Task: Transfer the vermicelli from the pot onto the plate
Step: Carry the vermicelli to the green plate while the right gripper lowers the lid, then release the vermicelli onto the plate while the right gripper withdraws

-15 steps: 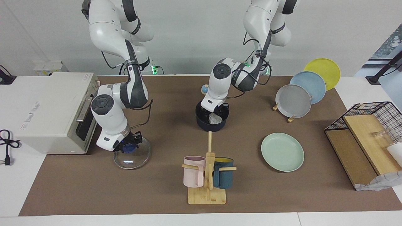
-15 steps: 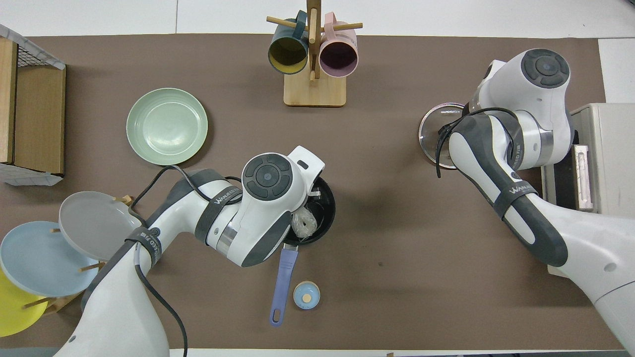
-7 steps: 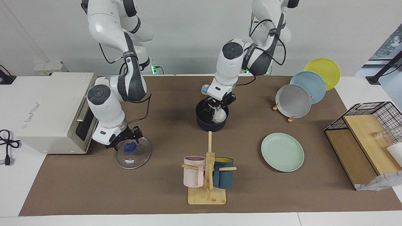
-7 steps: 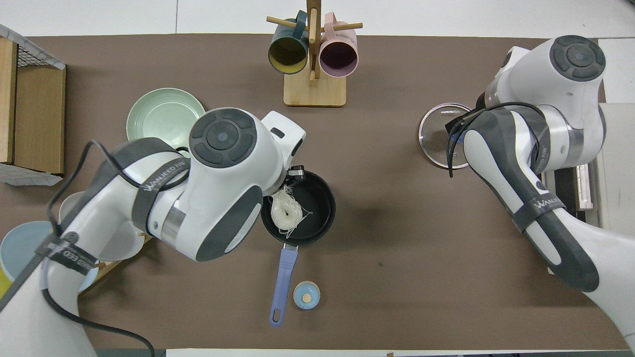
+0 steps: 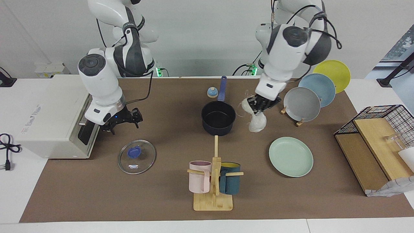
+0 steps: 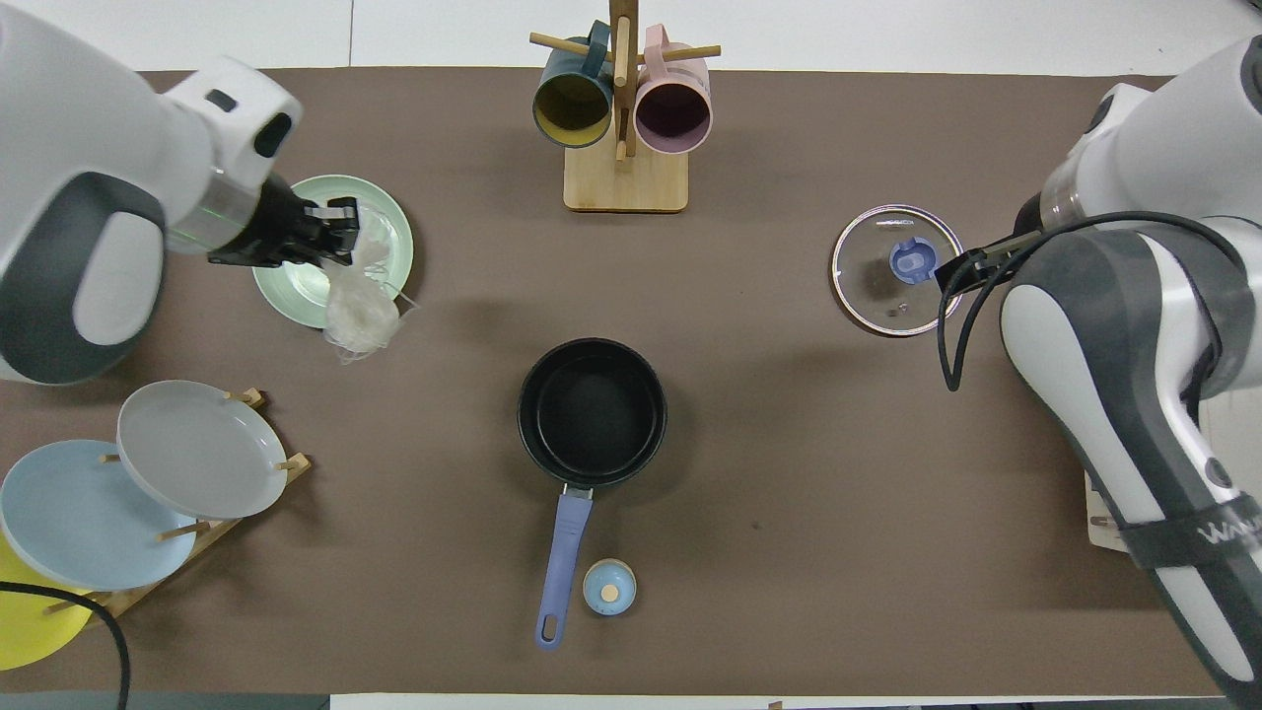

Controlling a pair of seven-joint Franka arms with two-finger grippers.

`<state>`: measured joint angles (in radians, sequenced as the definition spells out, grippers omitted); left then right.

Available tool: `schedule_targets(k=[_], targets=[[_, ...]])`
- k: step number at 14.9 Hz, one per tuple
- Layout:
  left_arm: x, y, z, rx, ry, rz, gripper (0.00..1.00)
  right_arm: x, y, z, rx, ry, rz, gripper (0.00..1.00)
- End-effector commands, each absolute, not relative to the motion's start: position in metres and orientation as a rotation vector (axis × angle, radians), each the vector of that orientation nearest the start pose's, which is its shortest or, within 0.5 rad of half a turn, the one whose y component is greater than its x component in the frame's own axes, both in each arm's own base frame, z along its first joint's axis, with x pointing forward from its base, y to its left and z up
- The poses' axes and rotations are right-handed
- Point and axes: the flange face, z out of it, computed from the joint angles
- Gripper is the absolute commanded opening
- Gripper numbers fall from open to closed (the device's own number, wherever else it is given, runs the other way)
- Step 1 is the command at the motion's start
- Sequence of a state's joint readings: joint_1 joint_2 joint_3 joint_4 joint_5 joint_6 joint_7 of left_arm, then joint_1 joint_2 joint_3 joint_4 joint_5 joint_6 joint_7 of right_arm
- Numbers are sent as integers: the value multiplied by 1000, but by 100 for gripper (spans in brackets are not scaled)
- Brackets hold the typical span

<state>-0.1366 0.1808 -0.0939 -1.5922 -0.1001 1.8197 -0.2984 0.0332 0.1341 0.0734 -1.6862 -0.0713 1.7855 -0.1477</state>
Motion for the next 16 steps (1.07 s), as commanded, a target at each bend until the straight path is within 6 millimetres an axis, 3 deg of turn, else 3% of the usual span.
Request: schedule_targets(k=[1, 2, 5, 9, 16], targets=[[632, -97, 492, -3304, -116, -87, 0, 575, 49, 542, -3176, -374, 67, 100], [643, -88, 473, -3304, -115, -119, 0, 568, 47, 551, -3170, -362, 79, 100], [656, -76, 446, -3299, -90, -140, 0, 555, 31, 566, -3166, -264, 128, 100], [659, -76, 399, -3295, -85, -140, 0, 565, 20, 567, -3167, -202, 142, 100], [657, -72, 356, -3232, 49, -155, 0, 558, 11, 575, -3172, -152, 150, 100]])
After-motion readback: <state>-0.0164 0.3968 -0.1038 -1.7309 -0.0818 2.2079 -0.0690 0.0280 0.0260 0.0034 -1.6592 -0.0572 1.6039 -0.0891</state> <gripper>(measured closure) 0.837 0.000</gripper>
